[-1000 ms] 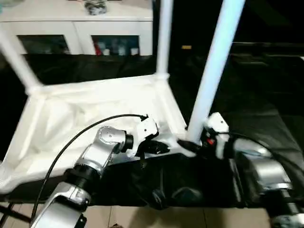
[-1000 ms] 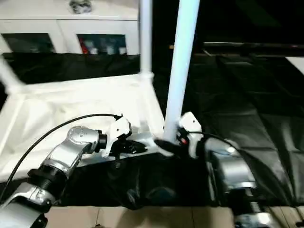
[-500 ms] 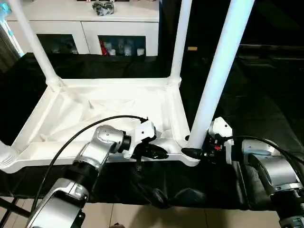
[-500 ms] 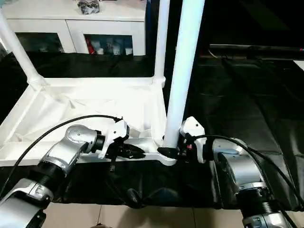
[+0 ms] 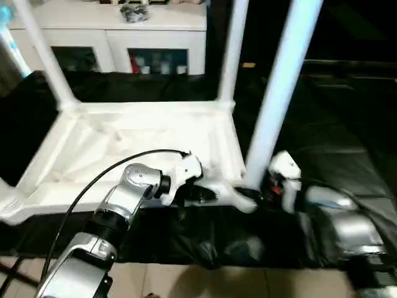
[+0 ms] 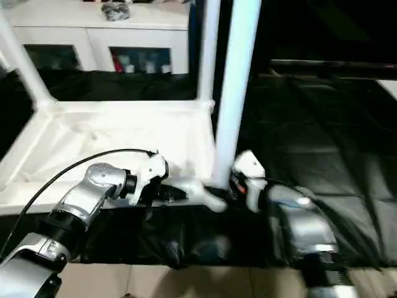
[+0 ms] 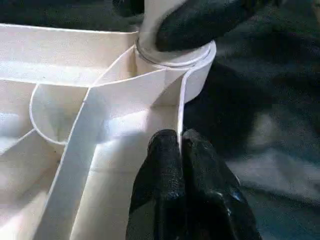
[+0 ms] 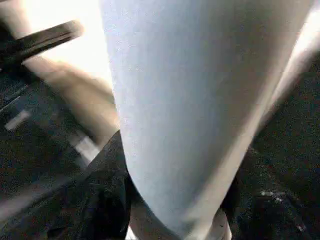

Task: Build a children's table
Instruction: Rotate leg to tighten

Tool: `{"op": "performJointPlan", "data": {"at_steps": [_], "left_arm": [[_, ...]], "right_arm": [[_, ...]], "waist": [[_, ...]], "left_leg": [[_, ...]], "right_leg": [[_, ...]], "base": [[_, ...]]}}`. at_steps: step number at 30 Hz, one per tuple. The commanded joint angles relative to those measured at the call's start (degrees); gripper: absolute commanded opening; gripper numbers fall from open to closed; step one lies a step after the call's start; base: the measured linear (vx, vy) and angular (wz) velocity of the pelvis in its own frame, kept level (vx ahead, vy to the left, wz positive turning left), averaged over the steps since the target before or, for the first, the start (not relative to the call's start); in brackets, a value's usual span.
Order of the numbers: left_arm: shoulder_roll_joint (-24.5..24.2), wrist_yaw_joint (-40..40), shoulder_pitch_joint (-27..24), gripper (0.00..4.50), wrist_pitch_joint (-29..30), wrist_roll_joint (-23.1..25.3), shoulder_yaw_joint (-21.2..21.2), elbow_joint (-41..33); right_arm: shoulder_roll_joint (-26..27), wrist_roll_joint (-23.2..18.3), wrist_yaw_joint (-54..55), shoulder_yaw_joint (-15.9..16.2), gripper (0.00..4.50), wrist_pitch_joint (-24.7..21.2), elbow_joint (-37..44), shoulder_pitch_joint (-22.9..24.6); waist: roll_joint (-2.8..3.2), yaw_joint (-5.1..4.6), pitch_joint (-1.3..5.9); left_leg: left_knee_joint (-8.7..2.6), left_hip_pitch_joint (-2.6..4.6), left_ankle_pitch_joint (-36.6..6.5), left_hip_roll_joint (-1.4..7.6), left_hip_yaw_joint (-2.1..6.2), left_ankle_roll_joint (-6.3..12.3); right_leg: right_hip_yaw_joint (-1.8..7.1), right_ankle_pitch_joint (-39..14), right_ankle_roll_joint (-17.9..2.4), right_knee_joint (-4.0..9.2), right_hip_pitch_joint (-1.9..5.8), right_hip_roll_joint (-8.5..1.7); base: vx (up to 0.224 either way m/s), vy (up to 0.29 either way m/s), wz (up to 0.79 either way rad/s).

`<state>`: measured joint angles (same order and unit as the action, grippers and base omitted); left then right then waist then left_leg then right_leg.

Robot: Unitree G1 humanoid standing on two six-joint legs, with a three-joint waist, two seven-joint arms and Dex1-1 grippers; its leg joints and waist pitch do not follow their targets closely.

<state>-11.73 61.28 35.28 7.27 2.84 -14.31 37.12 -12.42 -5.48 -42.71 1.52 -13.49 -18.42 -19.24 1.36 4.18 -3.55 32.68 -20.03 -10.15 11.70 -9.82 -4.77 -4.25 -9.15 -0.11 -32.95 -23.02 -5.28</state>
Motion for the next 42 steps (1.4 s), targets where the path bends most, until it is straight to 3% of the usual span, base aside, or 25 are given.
{"op": "performJointPlan", "data": {"at_steps": [1,3,4,5,6,7,9,10,12,14,15,17,19,20,22,24,28,30,32,34,36,41,42], "left_arm": [[6.4,-5.0,0.4,0.0,1.3,-1.5,-0.8,-5.0],[7.7,-6.2,0.2,0.0,1.7,-1.5,-1.0,-5.3],[8.6,-6.8,0.4,0.0,1.8,-1.7,-0.9,-5.1],[9.3,-7.4,0.8,0.0,1.7,-1.8,-0.8,-4.7],[9.7,-7.7,0.9,0.0,1.6,-1.9,-0.7,-4.4],[10.7,-8.6,1.6,0.0,1.3,-1.9,-0.5,-3.5],[11.1,-9.3,2.1,0.0,0.9,-1.8,-0.3,-2.5],[11.2,-9.6,2.3,0.0,0.8,-1.6,-0.3,-2.1],[11.0,-10.0,2.4,0.0,0.8,-1.2,-0.3,-1.9],[10.3,-10.1,2.4,0.0,0.0,-0.7,-0.1,-1.6],[10.0,-10.1,2.4,0.0,-0.3,-0.5,-0.1,-1.5],[8.7,-8.8,2.2,0.0,-1.2,-0.3,-0.4,-1.4],[7.8,-7.4,2.1,0.0,-1.6,-0.4,-0.4,-1.5],[6.5,-5.2,1.9,0.0,-2.2,-0.5,-0.5,-1.6],[5.4,-3.1,1.7,0.0,-2.5,-0.7,-0.6,-1.8],[4.4,-1.4,1.7,0.0,-2.9,-1.1,-0.6,-2.0],[2.0,1.9,2.2,0.0,-3.7,-1.5,-0.2,-1.4],[0.8,4.7,2.3,0.0,-4.0,-2.0,-0.3,-1.6],[0.4,5.7,2.2,0.0,-4.1,-2.1,-0.4,-1.7],[-0.1,7.0,2.2,0.0,-4.5,-2.2,-0.6,-1.7],[-1.3,10.0,2.3,0.0,-4.7,-2.5,-1.0,-1.8],[-2.5,13.0,2.4,0.0,-4.5,-3.3,-1.4,-1.7],[-2.6,13.2,2.4,0.0,-4.5,-3.3,-1.4,-1.6]], "right_arm": [[7.5,-0.7,5.6,4.2,1.97,-3.7,-5.2,-0.3],[10.2,-1.2,9.3,2.8,1.97,-4.5,-6.2,-1.3],[11.6,-1.6,10.7,2.3,1.97,-4.6,-6.5,-1.9],[12.5,-2.0,11.7,1.9,1.97,-4.8,-6.8,-2.5],[12.8,-2.0,12.0,1.8,1.97,-4.8,-7.0,-2.7],[13.6,-1.5,12.8,2.1,1.97,-4.5,-7.6,-3.4],[13.9,-0.8,12.6,2.5,1.97,-4.5,-8.0,-3.8],[14.1,-0.6,12.7,2.3,1.97,-4.5,-8.1,-4.0],[14.5,-0.5,13.1,1.8,1.97,-4.4,-8.1,-4.1],[13.8,-1.0,12.9,0.7,1.97,-4.5,-8.2,-4.2],[13.6,-1.2,12.9,0.4,2.32,-4.6,-8.2,-4.2],[12.2,-2.1,11.6,-0.2,2.53,-5.1,-7.6,-4.0],[10.5,-1.7,9.6,0.6,2.73,-4.9,-6.6,-3.6],[7.9,-1.0,6.1,2.0,2.89,-4.4,-5.0,-2.8],[5.5,-0.3,2.6,3.3,3.12,-4.1,-3.5,-2.0],[3.5,-0.2,-0.4,4.2,3.12,-3.9,-2.3,-1.4],[-1.7,-1.6,-8.8,5.9,3.12,-3.5,0.4,-0.2],[-5.3,-1.9,-13.5,7.1,3.12,-2.7,1.3,0.5],[-6.4,-1.8,-15.2,7.5,3.12,-2.5,1.7,0.7],[-7.8,-2.0,-17.6,7.9,3.12,-2.6,2.1,0.9],[-10.6,-2.5,-23.0,9.1,3.12,-3.3,2.9,1.0],[-13.0,-2.9,-26.8,10.9,2.98,-4.0,3.6,0.8],[-13.1,-2.8,-27.1,11.0,2.98,-4.0,3.6,0.8]], "waist": [[-0.01,-0.51,2.58],[0.77,-1.96,2.71],[0.83,-2.56,2.57],[1.0,-2.69,2.42],[0.88,-2.84,2.34],[1.15,-2.95,2.23],[1.35,-3.44,2.13],[1.27,-3.49,2.19],[1.29,-3.43,2.24],[1.23,-3.42,2.09],[1.13,-3.41,2.11],[1.01,-3.38,2.21],[1.21,-3.37,2.26],[1.0,-3.38,2.37],[0.91,-2.9,2.47],[0.36,-2.49,2.66],[0.23,-1.42,3.21],[0.01,-0.64,3.21],[-0.35,0.05,3.5],[-0.37,0.73,4.18],[-0.54,1.3,4.19],[-0.22,2.1,4.58],[-0.47,2.18,4.55]], "left_leg": [[-4.54,-0.02,-24.1,0.42,1.12,-0.61],[-4.64,0.63,-28.0,0.67,1.63,-0.49],[-5.02,0.23,-29.4,0.91,1.92,-0.08],[-5.13,0.42,-30.6,0.95,1.97,0.1],[-4.91,1.27,-32.2,0.83,1.93,0.47],[-4.82,1.57,-32.8,0.77,1.89,0.57],[-4.99,1.44,-34.4,0.93,2.24,0.45],[-5.05,1.4,-34.7,0.98,2.28,0.46],[-5.06,1.97,-35.1,1.01,2.21,0.63],[-4.99,1.93,-34.6,0.85,2.13,0.7],[-4.91,2.02,-34.5,0.8,2.1,0.73],[-4.84,2.01,-33.9,0.76,2.04,0.88],[-4.89,1.85,-34.0,0.87,2.02,1.01],[-5.02,1.5,-34.1,1.02,2.18,0.92],[-4.94,1.65,-32.8,0.96,1.89,1.08],[-4.98,1.01,-28.7,0.96,1.63,1.71],[-4.94,0.26,-21.6,1.24,1.02,2.97],[-4.65,0.52,-19.5,1.24,0.31,3.47],[-4.3,0.58,-17.9,1.26,-0.1,3.74],[-3.69,0.56,-13.6,1.39,-0.53,4.37],[-3.28,-0.42,-10.3,1.33,-0.6,5.55],[-2.95,-0.32,-8.0,1.4,-0.62,6.5],[-2.96,-0.33,-8.2,1.4,-0.65,6.42]], "right_leg": [[0.37,-38.4,-3.3,6.32,2.28,-2.75],[-0.62,-37.6,-3.2,7.21,2.23,-2.95],[-1.09,-35.1,-3.5,7.21,2.8,-2.82],[-1.35,-34.7,-3.5,7.5,2.77,-2.74],[-1.7,-35.1,-3.5,8.04,2.3,-2.87],[-1.95,-35.5,-3.5,8.36,2.18,-2.88],[-3.02,-35.3,-2.4,8.72,2.91,-2.84],[-3.05,-35.0,-2.1,8.69,3.05,-2.88],[-3.03,-34.2,-2.4,8.92,2.87,-3.12],[-3.05,-35.0,-2.5,9.09,2.66,-3.25],[-3.09,-35.4,-2.3,9.18,2.58,-3.27],[-3.25,-35.6,-2.2,9.2,2.62,-3.41],[-3.61,-34.9,-2.0,9.12,2.83,-3.58],[-3.7,-34.4,-1.8,8.9,3.18,-3.71],[-3.02,-33.7,-2.3,8.77,2.8,-4.02],[-2.42,-32.7,-3.6,8.26,3.07,-4.28],[-1.15,-24.6,-7.5,6.69,3.34,-4.09],[-0.35,-22.7,-9.8,5.98,2.79,-3.8],[0.18,-23.0,-10.2,5.54,2.77,-3.71],[0.79,-16.3,-12.2,4.31,2.71,-3.52],[1.12,-10.3,-14.3,2.84,3.04,-3.12],[1.17,-6.8,-15.5,2.25,3.33,-3.15],[1.15,-7.3,-15.5,2.3,3.35,-3.16]], "base": [[0.0,0.0,0.0],[0.0,0.0,0.0],[0.0,0.0,0.0],[0.0,0.0,0.0],[0.0,0.0,0.0],[0.0,0.0,0.0],[0.0,0.0,0.0],[0.0,0.0,0.0],[0.0,0.0,0.0],[0.0,0.0,0.0],[0.0,0.0,0.0],[0.0,0.0,0.0],[0.0,0.0,0.0],[0.0,0.0,0.0],[0.0,0.0,0.0],[0.0,0.0,0.0],[0.0,0.0,0.0],[0.0,0.0,0.0],[0.031,-0.018,0.06],[0.067,-0.038,0.13],[0.055,-0.037,0.05],[0.0,0.0,0.0],[0.0,0.0,0.0]]}}
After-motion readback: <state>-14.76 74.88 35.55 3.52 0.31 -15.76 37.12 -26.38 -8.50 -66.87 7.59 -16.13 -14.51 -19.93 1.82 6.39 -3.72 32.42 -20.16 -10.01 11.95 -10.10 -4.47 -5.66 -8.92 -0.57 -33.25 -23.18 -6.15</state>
